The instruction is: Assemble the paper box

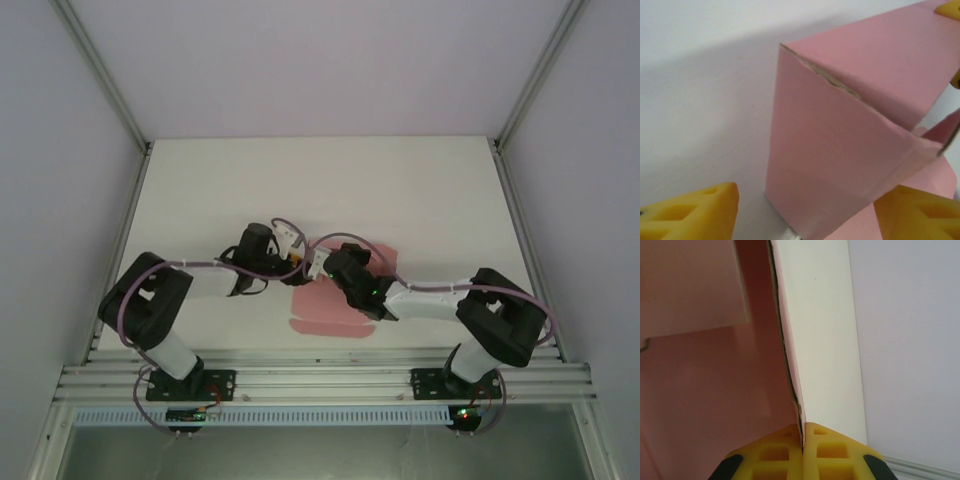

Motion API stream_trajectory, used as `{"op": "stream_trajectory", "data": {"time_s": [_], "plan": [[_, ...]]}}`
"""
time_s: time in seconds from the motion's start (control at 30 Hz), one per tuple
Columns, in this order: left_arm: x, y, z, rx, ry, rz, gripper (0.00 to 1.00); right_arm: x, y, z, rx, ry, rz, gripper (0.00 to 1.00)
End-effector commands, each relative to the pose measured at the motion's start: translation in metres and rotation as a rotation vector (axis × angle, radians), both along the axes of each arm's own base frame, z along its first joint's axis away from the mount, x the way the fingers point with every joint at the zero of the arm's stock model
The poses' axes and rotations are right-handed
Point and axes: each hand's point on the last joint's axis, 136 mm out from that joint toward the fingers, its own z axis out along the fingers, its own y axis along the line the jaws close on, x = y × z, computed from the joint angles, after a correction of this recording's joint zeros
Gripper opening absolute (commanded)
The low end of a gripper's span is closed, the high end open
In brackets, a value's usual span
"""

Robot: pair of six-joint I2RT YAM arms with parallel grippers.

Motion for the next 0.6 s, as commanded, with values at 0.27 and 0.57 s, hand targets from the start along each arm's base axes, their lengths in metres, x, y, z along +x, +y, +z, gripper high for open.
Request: {"op": "stream_trajectory", "data": {"time_s": [0.27,0.57], "plan": [[0.042,0.014,-0.004,0.164,-0.159,0.229,0.38,-0.022,0.018,-0.014,0.107,0.141,0.077,0.00],[0.065,0.043,-0.008,0.387,-0.322,0.470,0.05,-0.040,0.017,-0.027,0.147,0.258,0.105,0.00]]}}
